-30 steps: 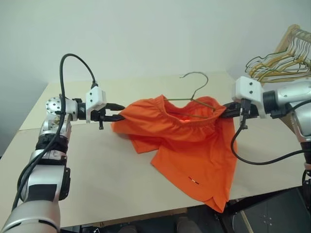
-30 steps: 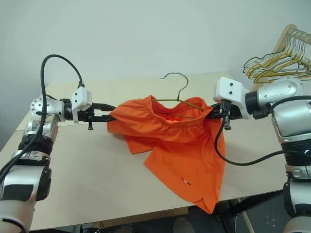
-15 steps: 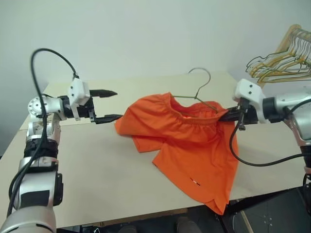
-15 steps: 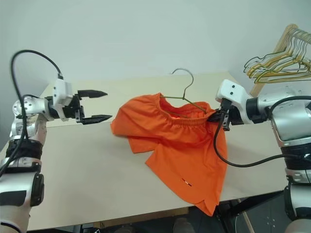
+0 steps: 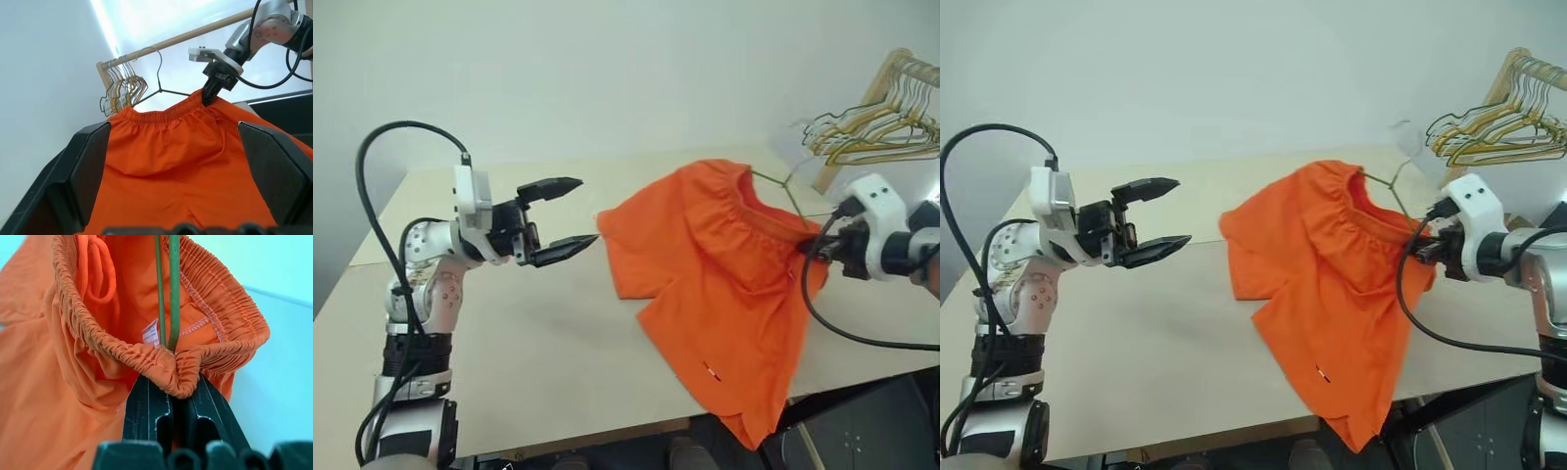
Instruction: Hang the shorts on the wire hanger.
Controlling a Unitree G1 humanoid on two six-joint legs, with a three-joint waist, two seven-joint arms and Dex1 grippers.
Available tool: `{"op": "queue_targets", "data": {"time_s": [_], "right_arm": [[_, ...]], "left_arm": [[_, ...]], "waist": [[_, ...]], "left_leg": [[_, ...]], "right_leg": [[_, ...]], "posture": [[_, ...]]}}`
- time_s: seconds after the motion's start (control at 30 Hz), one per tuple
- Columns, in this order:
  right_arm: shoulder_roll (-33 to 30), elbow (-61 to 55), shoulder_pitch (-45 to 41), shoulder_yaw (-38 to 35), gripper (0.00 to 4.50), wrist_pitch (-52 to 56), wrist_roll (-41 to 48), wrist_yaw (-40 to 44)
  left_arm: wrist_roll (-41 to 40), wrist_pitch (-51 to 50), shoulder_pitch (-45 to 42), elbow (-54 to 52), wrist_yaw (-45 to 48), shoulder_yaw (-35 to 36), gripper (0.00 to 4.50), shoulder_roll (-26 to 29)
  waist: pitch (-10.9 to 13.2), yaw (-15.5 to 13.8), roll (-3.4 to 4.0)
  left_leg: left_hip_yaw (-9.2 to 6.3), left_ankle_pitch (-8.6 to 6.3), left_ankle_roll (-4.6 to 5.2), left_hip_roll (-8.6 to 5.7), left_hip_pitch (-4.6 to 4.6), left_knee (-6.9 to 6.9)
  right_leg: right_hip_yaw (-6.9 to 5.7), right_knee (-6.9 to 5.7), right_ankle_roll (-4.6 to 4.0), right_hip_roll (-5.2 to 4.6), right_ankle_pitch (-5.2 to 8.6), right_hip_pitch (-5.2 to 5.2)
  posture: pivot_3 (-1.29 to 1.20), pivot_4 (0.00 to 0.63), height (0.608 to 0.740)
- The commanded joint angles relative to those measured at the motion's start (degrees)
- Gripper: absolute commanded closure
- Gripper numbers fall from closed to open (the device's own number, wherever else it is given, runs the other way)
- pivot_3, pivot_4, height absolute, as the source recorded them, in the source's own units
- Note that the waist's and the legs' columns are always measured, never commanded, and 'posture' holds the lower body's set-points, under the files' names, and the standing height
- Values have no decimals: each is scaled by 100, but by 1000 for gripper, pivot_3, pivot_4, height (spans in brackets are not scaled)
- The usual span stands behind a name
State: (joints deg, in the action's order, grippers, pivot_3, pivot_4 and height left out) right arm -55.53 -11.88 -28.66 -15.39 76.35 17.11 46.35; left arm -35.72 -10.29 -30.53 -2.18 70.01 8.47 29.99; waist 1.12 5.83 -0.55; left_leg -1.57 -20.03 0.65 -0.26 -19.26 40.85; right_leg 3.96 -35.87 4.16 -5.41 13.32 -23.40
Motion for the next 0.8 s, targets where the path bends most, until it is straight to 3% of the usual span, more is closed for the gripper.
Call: {"op": "queue_targets", "data": {"time_s": [0.03,0.33,0.4,0.6,0.8], "right_arm": [[-157,9,-195,-757,4500,652,-95,-542],[-162,787,-585,-1580,4500,1073,-729,-1972],[62,1011,-933,-1954,4500,838,-936,-2496],[502,1575,-1238,-2161,4500,-357,-1335,-3589],[564,2883,-1669,-1879,4500,-1457,-1597,-4388]], "left_arm": [[-186,-52,-26,-332,-247,-64,10,-217],[-280,-76,21,-564,-380,-289,10,-607],[-319,-37,27,-594,-404,-284,10,-665],[-250,14,91,-665,-537,-348,10,-742],[-147,78,246,-792,-715,-478,10,-813]], "waist": [[-1,77,2],[-20,500,34],[-34,589,56],[-55,738,88],[-57,789,99]], "left_leg": [[-1,0,1,0,-2,0],[-2,-3,6,-1,5,0],[4,-4,7,-4,3,-1],[5,-10,18,3,48,-15],[32,-20,35,-4,87,-18]], "right_leg": [[1,0,0,0,0,0],[13,14,10,-6,-5,29],[24,25,12,-6,-5,33],[27,79,15,5,-4,112],[68,87,30,4,-6,139]], "posture": [[-222,0,740],[-242,0,740],[-243,0,740],[-239,0,740],[-221,0,740]]}}
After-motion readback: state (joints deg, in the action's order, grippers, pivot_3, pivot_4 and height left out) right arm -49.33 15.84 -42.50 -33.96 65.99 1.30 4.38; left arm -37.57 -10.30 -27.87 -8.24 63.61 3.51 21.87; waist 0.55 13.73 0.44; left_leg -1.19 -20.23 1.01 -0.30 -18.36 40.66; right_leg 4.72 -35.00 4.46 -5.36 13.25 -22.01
